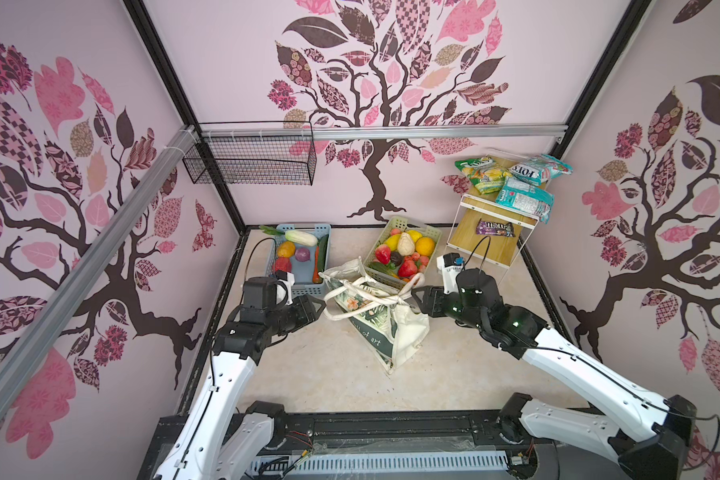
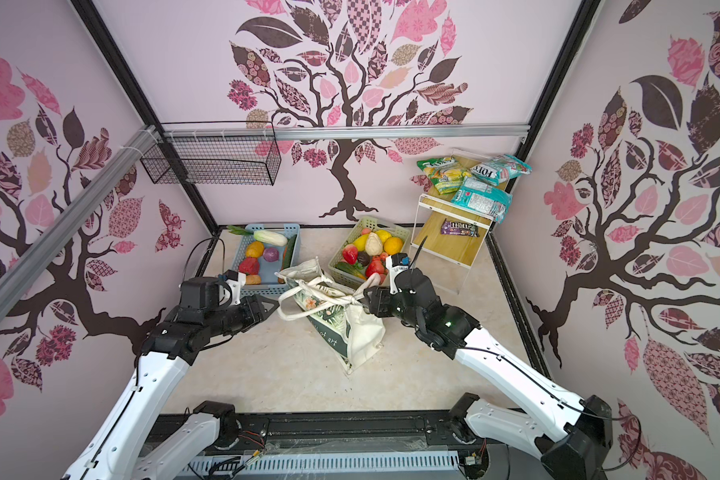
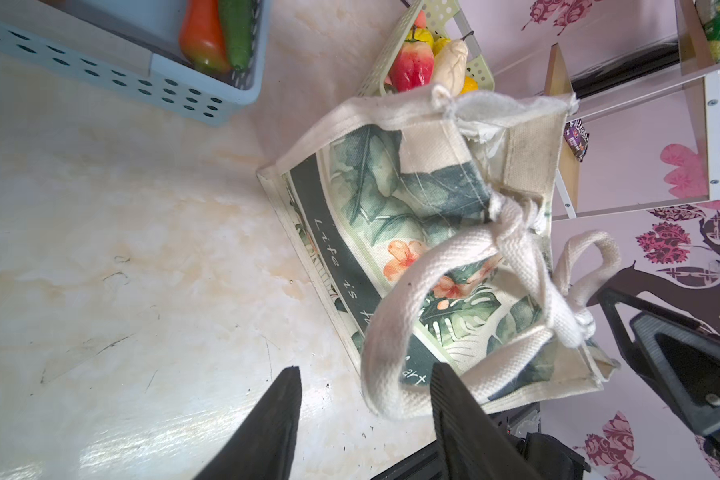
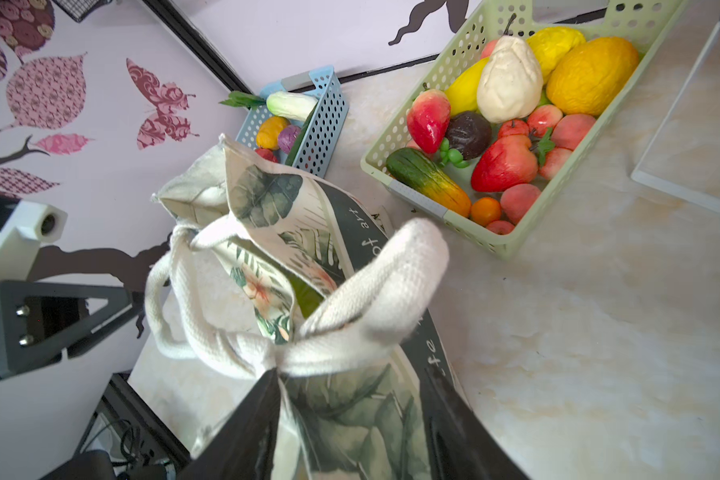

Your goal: Place the food into the grocery bag and tie it

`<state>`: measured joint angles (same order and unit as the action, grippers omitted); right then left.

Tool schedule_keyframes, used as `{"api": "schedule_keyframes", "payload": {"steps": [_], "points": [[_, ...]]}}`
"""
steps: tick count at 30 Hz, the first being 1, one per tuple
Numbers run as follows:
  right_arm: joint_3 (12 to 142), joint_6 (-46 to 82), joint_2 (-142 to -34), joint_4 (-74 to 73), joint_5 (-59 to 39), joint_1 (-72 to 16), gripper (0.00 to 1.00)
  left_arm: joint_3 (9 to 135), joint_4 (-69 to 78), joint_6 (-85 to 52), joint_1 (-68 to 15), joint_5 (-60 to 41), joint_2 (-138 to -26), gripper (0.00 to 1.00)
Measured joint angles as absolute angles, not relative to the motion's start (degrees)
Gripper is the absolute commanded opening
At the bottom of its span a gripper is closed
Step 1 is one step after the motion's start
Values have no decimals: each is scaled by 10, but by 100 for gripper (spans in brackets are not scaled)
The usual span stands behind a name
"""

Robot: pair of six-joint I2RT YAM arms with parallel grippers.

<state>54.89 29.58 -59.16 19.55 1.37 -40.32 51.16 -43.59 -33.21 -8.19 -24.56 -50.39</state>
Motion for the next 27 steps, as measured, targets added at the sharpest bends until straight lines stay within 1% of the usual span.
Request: {"api": "schedule_keyframes", "payload": {"steps": [5,10,12,14,15,16,18,19,23,25,27], "points": [[590,244,-591,235,9,-412,62,560,-457,-313,-81,-219,-510,56],[675,204,-657,256,46,-478,65,583,-463,-296,-80,-181,-547,59],[694,194,-681,255,55,-491,72,603,-479,-282,-72,-154,-568,60],[700,185,-689,261,73,-489,92,633,-487,-263,-45,-133,-585,66],[705,180,-691,268,79,-484,99,644,-487,-256,-30,-126,-589,70],[713,177,-692,277,82,-473,99,657,-487,-249,-12,-117,-594,76],[724,175,-691,279,78,-435,100,676,-486,-238,9,-89,-604,94],[728,172,-691,276,75,-409,100,684,-485,-236,12,-71,-609,97],[714,171,-691,255,52,-282,100,688,-470,-230,13,-2,-638,97],[682,179,-690,236,41,-222,100,675,-439,-228,13,35,-654,97],[643,183,-690,218,42,-182,100,646,-397,-224,13,74,-664,97]]}}
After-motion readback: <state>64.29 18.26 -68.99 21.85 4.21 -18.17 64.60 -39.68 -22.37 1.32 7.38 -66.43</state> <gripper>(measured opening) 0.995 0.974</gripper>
